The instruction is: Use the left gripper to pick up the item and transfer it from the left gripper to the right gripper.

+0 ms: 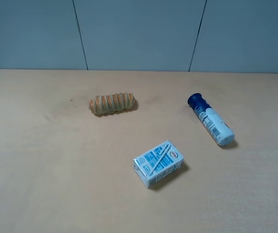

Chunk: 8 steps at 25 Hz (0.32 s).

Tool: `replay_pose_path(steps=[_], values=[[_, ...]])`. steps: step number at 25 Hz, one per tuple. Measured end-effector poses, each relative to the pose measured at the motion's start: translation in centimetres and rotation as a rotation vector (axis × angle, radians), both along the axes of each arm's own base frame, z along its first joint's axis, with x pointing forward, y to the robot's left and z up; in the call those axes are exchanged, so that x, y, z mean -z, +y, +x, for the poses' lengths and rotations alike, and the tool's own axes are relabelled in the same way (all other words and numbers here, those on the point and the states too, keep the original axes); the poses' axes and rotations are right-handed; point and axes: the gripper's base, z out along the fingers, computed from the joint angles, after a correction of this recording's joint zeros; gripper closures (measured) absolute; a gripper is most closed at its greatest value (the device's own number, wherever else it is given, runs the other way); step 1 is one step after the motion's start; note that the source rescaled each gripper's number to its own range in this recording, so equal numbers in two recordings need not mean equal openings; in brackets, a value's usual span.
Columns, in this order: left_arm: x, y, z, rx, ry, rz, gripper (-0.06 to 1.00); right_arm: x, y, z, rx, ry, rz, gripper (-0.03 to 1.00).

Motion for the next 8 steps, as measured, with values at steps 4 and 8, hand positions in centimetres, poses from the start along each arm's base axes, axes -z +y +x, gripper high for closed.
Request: replay_pose_path(steps=[4, 8], values=[[0.00, 0.00, 0.00, 0.000, 0.000, 0.000, -0.02, 0.00, 0.00, 0.00, 0.000, 0.000, 0.000, -0.03], [0.00, 0.00, 0.00, 0.000, 0.000, 0.000, -0.02, 0.00, 0.00, 0.00, 0.000, 0.000, 0.000, -0.03]])
